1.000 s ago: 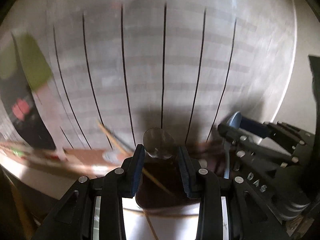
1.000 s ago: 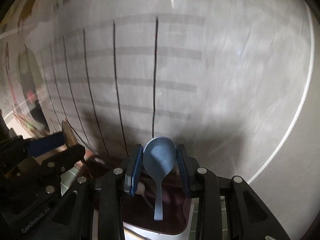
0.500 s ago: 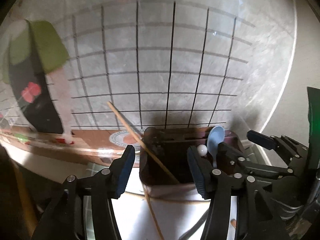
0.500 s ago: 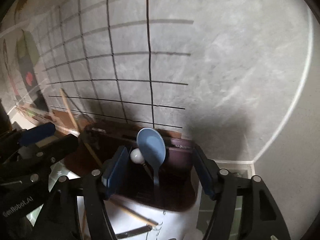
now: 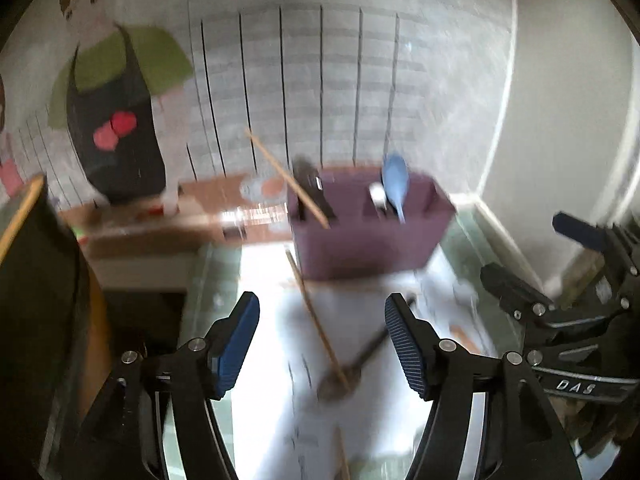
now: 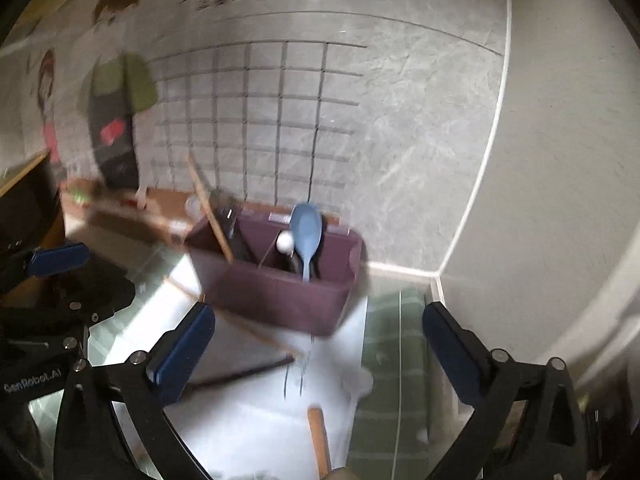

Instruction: Organize utensils

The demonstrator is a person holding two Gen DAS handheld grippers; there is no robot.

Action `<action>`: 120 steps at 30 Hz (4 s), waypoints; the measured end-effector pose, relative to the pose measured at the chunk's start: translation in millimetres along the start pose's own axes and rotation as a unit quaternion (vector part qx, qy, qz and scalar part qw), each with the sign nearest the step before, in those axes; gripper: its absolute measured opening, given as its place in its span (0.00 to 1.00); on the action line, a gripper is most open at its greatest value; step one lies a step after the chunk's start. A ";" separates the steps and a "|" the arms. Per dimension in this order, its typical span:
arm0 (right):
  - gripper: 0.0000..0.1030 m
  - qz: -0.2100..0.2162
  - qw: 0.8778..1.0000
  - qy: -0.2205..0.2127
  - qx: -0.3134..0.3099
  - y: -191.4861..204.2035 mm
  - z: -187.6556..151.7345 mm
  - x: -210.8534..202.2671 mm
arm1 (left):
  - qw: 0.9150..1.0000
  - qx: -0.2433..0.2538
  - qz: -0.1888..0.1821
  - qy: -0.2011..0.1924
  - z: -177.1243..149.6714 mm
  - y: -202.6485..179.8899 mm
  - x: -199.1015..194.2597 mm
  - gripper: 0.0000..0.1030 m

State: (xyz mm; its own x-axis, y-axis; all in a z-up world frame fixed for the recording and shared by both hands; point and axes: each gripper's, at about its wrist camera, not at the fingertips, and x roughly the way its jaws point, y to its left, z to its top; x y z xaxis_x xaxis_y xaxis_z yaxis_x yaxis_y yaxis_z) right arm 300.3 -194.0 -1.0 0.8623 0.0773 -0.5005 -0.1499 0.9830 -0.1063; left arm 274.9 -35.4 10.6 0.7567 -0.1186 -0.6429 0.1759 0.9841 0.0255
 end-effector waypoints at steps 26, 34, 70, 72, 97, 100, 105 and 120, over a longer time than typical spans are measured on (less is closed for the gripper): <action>0.19 0.080 0.972 0.222 0.006 -12.8 -137.2 38.5 | 0.992 0.007 -0.074 0.102 -66.4 1.9 56.3 0.62; 0.18 0.118 0.967 0.227 0.015 -2.4 -145.7 23.9 | 0.993 0.003 -0.030 0.112 -33.7 -3.0 100.5 0.62; 0.21 0.141 0.961 0.239 -0.003 30.6 -161.4 -6.9 | 0.977 0.001 -0.063 0.203 -152.7 11.5 -19.6 0.35; 0.22 0.143 0.960 0.239 -0.007 33.6 -161.8 -10.9 | 0.977 -0.001 -0.063 0.206 -154.2 13.0 -22.3 0.37; 0.54 0.057 0.976 0.205 -0.040 26.1 -167.5 -34.9 | 0.972 0.006 -0.090 0.218 -162.7 -32.7 -16.3 0.36; 0.59 0.050 0.977 0.203 -0.035 23.3 -167.7 -33.3 | 0.982 0.067 -0.077 0.156 -155.4 -36.0 -17.9 0.12; 0.64 0.047 0.977 0.206 -0.025 16.1 -169.4 -31.1 | 0.982 0.057 -0.122 0.131 -125.8 -16.6 -25.5 0.06; 0.68 0.053 0.976 0.211 0.009 4.7 -175.1 -27.8 | 0.958 0.134 -0.130 0.218 -53.6 -53.6 70.3 0.13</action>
State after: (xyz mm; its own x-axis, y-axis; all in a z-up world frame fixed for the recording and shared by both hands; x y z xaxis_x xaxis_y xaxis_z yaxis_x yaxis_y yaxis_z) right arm 190.9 -220.7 -137.9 0.5666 0.1071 -0.8170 -0.2152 0.9763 -0.0212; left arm 284.9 -89.4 -77.0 0.3412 -0.2310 -0.9111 0.5217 0.8529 -0.0209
